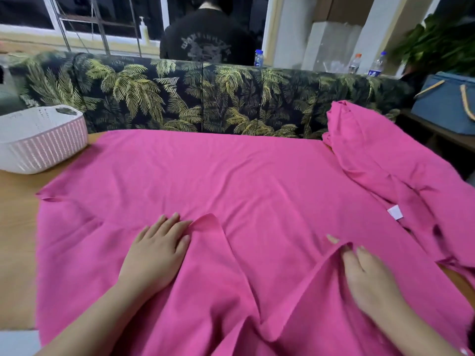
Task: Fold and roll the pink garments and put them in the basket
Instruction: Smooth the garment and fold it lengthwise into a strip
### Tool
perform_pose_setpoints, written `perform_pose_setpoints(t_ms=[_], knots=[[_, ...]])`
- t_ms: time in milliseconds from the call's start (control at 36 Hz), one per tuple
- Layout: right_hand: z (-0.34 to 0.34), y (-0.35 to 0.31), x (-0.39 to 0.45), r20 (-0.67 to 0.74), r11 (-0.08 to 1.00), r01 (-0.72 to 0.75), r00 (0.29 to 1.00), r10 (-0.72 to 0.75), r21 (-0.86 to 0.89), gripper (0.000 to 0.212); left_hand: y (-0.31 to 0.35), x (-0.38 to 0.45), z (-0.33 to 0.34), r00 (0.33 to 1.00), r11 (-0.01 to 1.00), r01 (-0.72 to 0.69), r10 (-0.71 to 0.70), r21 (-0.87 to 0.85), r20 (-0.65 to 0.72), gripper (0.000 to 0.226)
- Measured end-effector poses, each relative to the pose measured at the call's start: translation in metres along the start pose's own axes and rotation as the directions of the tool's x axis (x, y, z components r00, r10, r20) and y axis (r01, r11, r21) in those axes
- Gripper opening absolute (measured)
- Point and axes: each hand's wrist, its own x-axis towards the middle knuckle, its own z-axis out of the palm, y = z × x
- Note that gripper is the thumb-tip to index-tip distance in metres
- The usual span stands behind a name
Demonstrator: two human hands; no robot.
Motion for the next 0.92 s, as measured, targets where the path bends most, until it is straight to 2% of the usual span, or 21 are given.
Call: perform_pose_setpoints(t_ms=[56,111,167,222,333,417,472,556,639,694,750,833,861,917], knots=[[-0.01,-0.011,0.013,-0.142,0.986,0.087,0.988,-0.067,0.141,0.067,0.001,-0.001,-0.001,1.0,0.999,0.016,-0.016,-0.029,-0.016,0.084],[-0.015,-0.029,0.035,-0.229,0.965,0.19,0.962,-0.147,0.18,0.068,0.002,0.001,-0.003,0.996,0.997,0.029,-0.035,-0.071,-0.077,0.07],[-0.016,-0.047,0.068,-0.268,0.956,0.221,0.949,-0.165,0.195,0.061,0.002,0.005,-0.005,0.984,0.998,0.01,-0.021,-0.067,-0.177,0.048],[-0.01,-0.063,0.108,-0.27,0.955,0.222,0.949,-0.165,0.195,0.056,0.003,0.011,-0.009,0.98,1.0,0.006,-0.008,-0.009,-0.2,0.036],[0.017,-0.082,0.186,-0.154,0.983,0.16,0.977,-0.145,0.086,0.046,0.004,0.025,-0.02,0.982,0.999,-0.014,0.022,0.045,-0.186,0.034],[0.039,-0.086,0.228,-0.018,0.991,0.122,0.992,-0.123,-0.052,0.048,0.009,0.042,-0.039,0.958,0.994,-0.009,-0.024,-0.111,-0.287,0.019],[0.051,-0.086,0.248,0.051,0.982,0.14,0.99,-0.135,-0.125,0.048,0.017,0.059,-0.063,0.905,0.979,-0.078,-0.011,-0.19,-0.426,0.013],[0.065,-0.082,0.271,0.09,0.97,0.142,0.988,-0.126,-0.199,0.048,0.027,0.106,-0.097,0.789,0.934,-0.18,-0.05,-0.308,-0.612,0.007],[0.074,-0.071,0.286,0.117,0.958,0.119,0.989,-0.091,-0.259,0.048,0.024,0.173,-0.113,0.711,0.912,-0.186,-0.132,-0.365,-0.691,0.012],[0.079,-0.064,0.293,0.132,0.951,0.096,0.989,-0.058,-0.295,0.049,0.011,0.222,-0.104,0.736,0.916,-0.11,-0.187,-0.387,-0.651,0.017],[0.083,-0.059,0.299,0.139,0.948,0.068,0.99,-0.025,-0.31,0.05,-0.01,0.259,-0.08,0.82,0.932,0.013,-0.218,-0.363,-0.53,0.019],[0.086,-0.055,0.303,0.163,0.945,0.037,0.986,0.017,-0.325,0.051,-0.033,0.279,-0.037,0.937,0.966,0.135,-0.197,-0.222,-0.288,0.016],[0.087,-0.055,0.303,0.176,0.941,0.033,0.984,0.028,-0.337,0.051,-0.037,0.279,-0.024,0.957,0.969,0.168,-0.204,-0.178,-0.206,0.022],[0.088,-0.054,0.303,0.196,0.93,0.026,0.979,0.05,-0.367,0.051,-0.041,0.276,-0.006,0.978,0.979,0.198,-0.2,-0.048,-0.057,0.048]])
